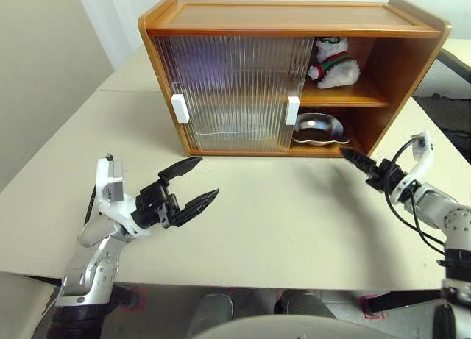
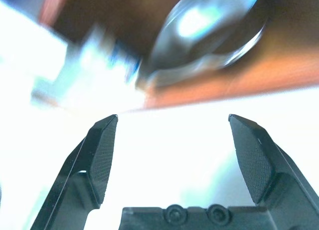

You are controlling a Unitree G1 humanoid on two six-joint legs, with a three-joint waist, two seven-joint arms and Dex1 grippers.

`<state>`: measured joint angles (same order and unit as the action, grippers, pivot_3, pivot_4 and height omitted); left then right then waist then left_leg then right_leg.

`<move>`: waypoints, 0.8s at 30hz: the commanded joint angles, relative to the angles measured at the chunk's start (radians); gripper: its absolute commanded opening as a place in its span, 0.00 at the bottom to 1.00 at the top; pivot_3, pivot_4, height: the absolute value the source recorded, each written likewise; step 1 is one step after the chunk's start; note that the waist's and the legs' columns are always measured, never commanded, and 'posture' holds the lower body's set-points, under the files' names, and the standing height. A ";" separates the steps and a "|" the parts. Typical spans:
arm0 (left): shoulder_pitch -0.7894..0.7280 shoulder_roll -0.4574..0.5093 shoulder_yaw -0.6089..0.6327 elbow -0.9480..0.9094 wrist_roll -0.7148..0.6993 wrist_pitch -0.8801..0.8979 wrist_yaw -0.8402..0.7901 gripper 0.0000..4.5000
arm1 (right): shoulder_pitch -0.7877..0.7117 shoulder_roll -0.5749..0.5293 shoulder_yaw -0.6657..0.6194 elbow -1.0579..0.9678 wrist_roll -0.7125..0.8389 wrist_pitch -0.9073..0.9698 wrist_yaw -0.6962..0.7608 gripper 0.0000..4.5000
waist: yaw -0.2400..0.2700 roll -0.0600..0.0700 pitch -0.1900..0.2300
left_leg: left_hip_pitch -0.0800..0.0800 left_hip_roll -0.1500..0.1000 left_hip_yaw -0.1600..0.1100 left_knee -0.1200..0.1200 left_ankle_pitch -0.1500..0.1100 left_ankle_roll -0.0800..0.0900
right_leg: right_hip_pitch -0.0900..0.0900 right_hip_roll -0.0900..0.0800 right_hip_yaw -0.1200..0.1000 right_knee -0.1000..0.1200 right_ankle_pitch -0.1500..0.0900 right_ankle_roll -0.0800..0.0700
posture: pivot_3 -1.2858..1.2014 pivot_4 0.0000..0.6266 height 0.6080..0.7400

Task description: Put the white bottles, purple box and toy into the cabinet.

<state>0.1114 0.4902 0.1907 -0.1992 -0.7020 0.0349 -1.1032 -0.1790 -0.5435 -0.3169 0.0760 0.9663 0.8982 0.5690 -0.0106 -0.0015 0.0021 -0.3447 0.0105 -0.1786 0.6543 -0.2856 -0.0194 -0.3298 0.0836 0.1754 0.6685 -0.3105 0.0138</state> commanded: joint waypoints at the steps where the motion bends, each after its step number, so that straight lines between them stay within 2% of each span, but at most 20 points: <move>1: -0.005 0.004 -0.002 0.001 0.004 0.006 -0.009 1.00 | -0.003 -0.004 0.076 -0.024 -0.063 -0.040 0.106 0.99 | -0.005 0.000 0.000 | 0.000 0.000 0.000 0.003 0.000 0.000 | 0.001 0.000 0.000 0.000 0.000 0.000 | 0.52 0.00 1.00; 4: -0.006 0.002 -0.004 0.001 0.005 0.006 -0.009 1.00 | -0.036 0.043 0.079 0.006 -0.093 -0.086 0.101 0.79 | -0.009 0.000 0.000 | 0.000 0.000 0.000 0.006 0.000 0.001 | 0.001 0.000 0.002 0.000 0.003 0.002 | 0.52 0.00 1.00; 9: -0.006 0.001 -0.003 0.003 0.006 0.004 -0.010 1.00 | -0.071 0.073 0.134 0.059 -0.210 -0.193 0.143 0.36 | -0.011 0.000 0.000 | 0.000 0.001 -0.003 0.007 0.000 0.001 | -0.001 -0.001 0.002 0.000 0.008 -0.002 | 0.52 0.00 1.00; 13: -0.002 0.002 0.002 0.001 0.006 0.002 -0.007 1.00 | -0.085 0.089 0.140 0.059 -0.202 -0.214 0.232 0.02 | -0.008 0.001 0.000 | -0.002 0.003 -0.005 0.005 0.000 0.001 | -0.003 0.000 0.001 0.000 0.011 -0.011 | 0.52 0.00 1.00; 18: 0.000 0.003 0.005 0.002 0.007 0.000 -0.007 1.00 | -0.091 0.063 0.165 0.018 -0.206 -0.233 0.373 0.01 | 0.001 0.000 0.000 | -0.002 0.004 -0.004 0.004 0.000 0.000 | -0.002 0.004 0.000 0.000 0.010 -0.015 | 0.52 0.00 1.00; 24: -0.012 0.002 0.001 0.010 0.008 -0.002 -0.011 1.00 | -0.165 0.115 0.209 -0.038 -0.229 -0.228 0.334 0.01 | 0.000 0.000 0.000 | -0.001 0.002 0.001 0.005 0.001 -0.001 | -0.001 0.004 0.001 0.000 0.009 -0.012 | 0.52 0.00 1.00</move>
<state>0.1038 0.4901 0.1909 -0.1971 -0.7033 0.0352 -1.1093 -0.3294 -0.4374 -0.1312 0.0712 0.7471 0.6678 0.9180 -0.0101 -0.0014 0.0021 -0.3451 0.0130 -0.1781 0.6594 -0.2850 -0.0202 -0.3306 0.0871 0.1767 0.6686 -0.3016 0.0020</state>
